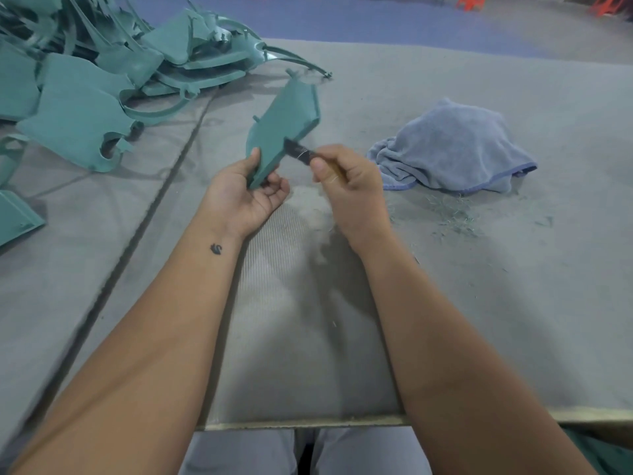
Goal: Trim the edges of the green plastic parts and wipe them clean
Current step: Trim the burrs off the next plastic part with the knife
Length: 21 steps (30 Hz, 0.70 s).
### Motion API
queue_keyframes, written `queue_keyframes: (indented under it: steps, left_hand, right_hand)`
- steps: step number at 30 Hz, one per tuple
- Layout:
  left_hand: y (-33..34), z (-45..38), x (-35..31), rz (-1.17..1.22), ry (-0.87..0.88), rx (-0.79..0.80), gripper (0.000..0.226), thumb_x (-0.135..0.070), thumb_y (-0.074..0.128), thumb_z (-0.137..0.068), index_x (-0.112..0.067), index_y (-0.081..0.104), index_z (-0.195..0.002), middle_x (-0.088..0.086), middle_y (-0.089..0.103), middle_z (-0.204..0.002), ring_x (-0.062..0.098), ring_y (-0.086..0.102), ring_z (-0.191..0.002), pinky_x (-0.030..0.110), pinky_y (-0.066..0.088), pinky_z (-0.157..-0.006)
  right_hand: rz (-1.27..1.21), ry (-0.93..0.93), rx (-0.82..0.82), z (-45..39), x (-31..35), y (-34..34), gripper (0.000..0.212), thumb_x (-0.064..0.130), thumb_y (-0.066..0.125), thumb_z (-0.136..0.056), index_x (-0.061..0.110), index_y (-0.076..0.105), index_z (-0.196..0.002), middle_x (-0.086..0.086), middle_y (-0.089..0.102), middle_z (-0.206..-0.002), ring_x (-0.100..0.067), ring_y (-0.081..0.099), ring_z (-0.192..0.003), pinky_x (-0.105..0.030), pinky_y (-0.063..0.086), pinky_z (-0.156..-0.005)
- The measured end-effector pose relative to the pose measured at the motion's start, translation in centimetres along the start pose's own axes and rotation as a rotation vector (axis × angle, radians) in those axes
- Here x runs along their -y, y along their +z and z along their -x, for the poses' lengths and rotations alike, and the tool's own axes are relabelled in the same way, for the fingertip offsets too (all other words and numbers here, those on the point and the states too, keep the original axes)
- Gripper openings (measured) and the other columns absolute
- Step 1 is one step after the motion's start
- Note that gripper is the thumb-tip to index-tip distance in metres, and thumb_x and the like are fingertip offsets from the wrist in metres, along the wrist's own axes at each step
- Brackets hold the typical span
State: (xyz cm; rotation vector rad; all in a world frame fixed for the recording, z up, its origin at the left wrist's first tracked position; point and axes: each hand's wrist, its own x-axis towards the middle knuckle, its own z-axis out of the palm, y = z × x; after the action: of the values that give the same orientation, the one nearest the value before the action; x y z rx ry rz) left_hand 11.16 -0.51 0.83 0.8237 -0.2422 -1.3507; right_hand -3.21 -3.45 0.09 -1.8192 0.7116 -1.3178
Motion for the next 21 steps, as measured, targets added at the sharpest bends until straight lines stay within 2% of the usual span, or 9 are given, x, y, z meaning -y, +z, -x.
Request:
queue_keyframes:
  steps: [3, 7, 9, 12, 14, 16, 19, 21]
  left_hand:
    - [-0.5, -0.1, -0.3, 0.054, 0.004, -0.036, 0.021, -0.019, 0.046, -0.101, -0.006, 0.058, -0.091, 0.001, 0.06, -0.058, 0.007, 0.048, -0.045, 0.026, 0.05, -0.064]
    - [-0.4, -0.1, -0.1, 0.036, -0.001, -0.022, 0.017, -0.019, 0.046, -0.101, -0.006, 0.058, -0.102, 0.002, 0.059, -0.06, 0.009, 0.05, -0.048, 0.026, 0.052, -0.062]
    - [-0.5, -0.2, -0.1, 0.04, 0.002, -0.024, 0.015, -0.018, 0.047, -0.1, -0.007, 0.058, -0.103, 0.002, 0.057, -0.066, 0.009, 0.05, -0.052, 0.027, 0.053, -0.062]
    - [-0.4, -0.1, -0.1, 0.049, -0.002, -0.031, 0.016, -0.018, 0.049, -0.1, -0.007, 0.059, -0.097, 0.003, 0.055, -0.067, 0.009, 0.05, -0.053, 0.027, 0.052, -0.065]
    - [-0.3, -0.1, -0.1, 0.033, 0.003, -0.029, 0.016, -0.019, 0.049, -0.1, -0.007, 0.059, -0.097, 0.003, 0.055, -0.067, 0.009, 0.05, -0.053, 0.027, 0.052, -0.066]
    - [-0.3, -0.2, -0.1, 0.021, 0.008, -0.02, 0.016, -0.019, 0.048, -0.1, -0.008, 0.06, -0.097, 0.003, 0.056, -0.066, 0.009, 0.051, -0.054, 0.027, 0.053, -0.067]
    - [-0.3, -0.4, 0.1, -0.008, 0.032, -0.011, 0.015, -0.019, 0.048, -0.1, -0.01, 0.059, -0.096, 0.002, 0.057, -0.069, 0.009, 0.053, -0.056, 0.028, 0.054, -0.07]
    - [-0.2, -0.5, 0.2, -0.056, 0.108, -0.011, 0.013, -0.018, 0.048, -0.101, -0.012, 0.059, -0.095, 0.002, 0.06, -0.075, 0.01, 0.057, -0.057, 0.028, 0.055, -0.07]
  right_hand:
    - [-0.032, 0.031, -0.072, -0.1, -0.1, -0.4, 0.012, 0.003, 0.056, -0.092, 0.014, 0.062, -0.09, 0.008, 0.055, -0.07, 0.002, 0.048, -0.066, -0.013, 0.04, -0.067]
    - [-0.216, 0.128, -0.271, -0.3, -0.2, -0.9, 0.015, 0.01, 0.055, -0.094, 0.022, 0.062, -0.089, 0.007, 0.059, -0.068, -0.006, 0.051, -0.062, -0.019, 0.045, -0.061]
    - [-0.222, 0.189, -0.347, -0.5, -0.3, -1.4, 0.014, 0.014, 0.054, -0.094, 0.023, 0.061, -0.087, 0.006, 0.058, -0.065, -0.008, 0.049, -0.058, -0.02, 0.044, -0.058]
    - [-0.05, 0.293, -0.35, -0.6, -0.7, -1.3, 0.018, 0.016, 0.053, -0.095, 0.025, 0.058, -0.079, 0.004, 0.056, -0.061, -0.011, 0.047, -0.056, -0.026, 0.042, -0.055]
    - [0.111, 0.316, -0.272, -0.5, -0.9, -0.9, 0.017, 0.017, 0.054, -0.094, 0.023, 0.058, -0.078, 0.004, 0.056, -0.063, -0.014, 0.05, -0.061, -0.033, 0.043, -0.06]
    - [0.271, 0.311, -0.137, -0.4, -1.0, -0.6, 0.014, 0.019, 0.055, -0.092, 0.022, 0.062, -0.081, 0.005, 0.058, -0.066, -0.015, 0.054, -0.067, -0.031, 0.044, -0.066]
    - [0.57, 0.261, 0.016, -0.3, -0.9, -0.1, 0.018, 0.029, 0.056, -0.091, 0.023, 0.073, -0.089, 0.003, 0.07, -0.087, -0.019, 0.06, -0.089, -0.037, 0.044, -0.084]
    - [0.752, 0.171, -0.035, -0.6, -0.6, -0.4, 0.021, 0.032, 0.055, -0.091, 0.024, 0.074, -0.096, 0.002, 0.069, -0.102, -0.021, 0.056, -0.101, -0.034, 0.035, -0.087]
